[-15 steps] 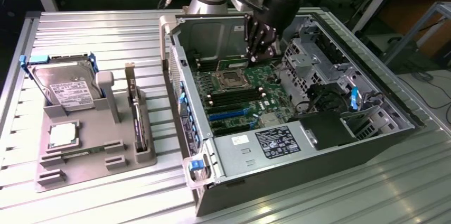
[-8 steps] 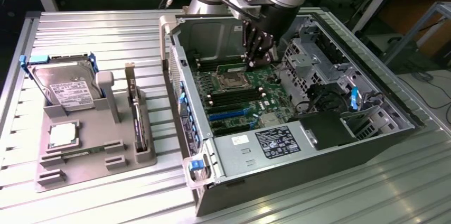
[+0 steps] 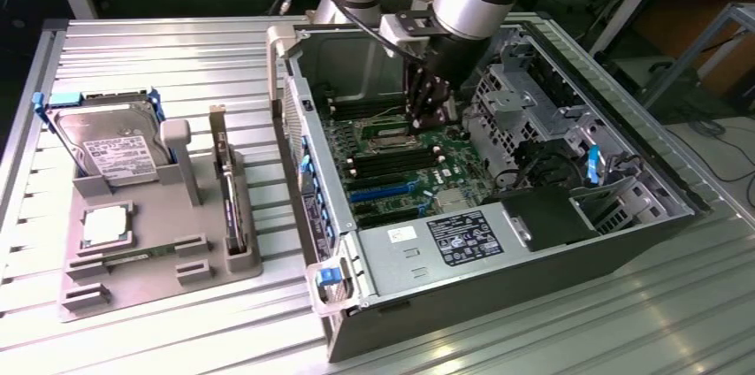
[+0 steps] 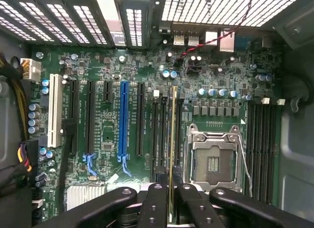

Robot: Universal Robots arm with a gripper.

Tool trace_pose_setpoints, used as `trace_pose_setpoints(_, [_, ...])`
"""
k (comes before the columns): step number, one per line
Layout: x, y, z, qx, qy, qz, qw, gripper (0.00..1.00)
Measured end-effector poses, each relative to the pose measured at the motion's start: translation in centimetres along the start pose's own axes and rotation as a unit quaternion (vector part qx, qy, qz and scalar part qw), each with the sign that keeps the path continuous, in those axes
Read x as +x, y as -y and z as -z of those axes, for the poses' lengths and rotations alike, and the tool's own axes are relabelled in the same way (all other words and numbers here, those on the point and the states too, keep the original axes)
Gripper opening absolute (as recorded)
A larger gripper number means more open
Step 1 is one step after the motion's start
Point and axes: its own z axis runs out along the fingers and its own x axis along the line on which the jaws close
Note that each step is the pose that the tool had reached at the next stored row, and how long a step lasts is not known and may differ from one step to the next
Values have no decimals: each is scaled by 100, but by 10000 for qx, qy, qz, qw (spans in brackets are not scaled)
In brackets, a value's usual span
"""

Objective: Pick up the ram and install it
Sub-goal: 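Insert the ram into the slot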

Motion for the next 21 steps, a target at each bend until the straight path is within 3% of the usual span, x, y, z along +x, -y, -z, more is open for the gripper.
trace_pose_setpoints(6, [16,44,-148,0,-1,-1,10000,14])
trace_pose_setpoints(15, [118,63,-455,-3,-3,3,10000,14])
trace_pose_setpoints(21, [121,67,-502,-2,-4,10,10000,14])
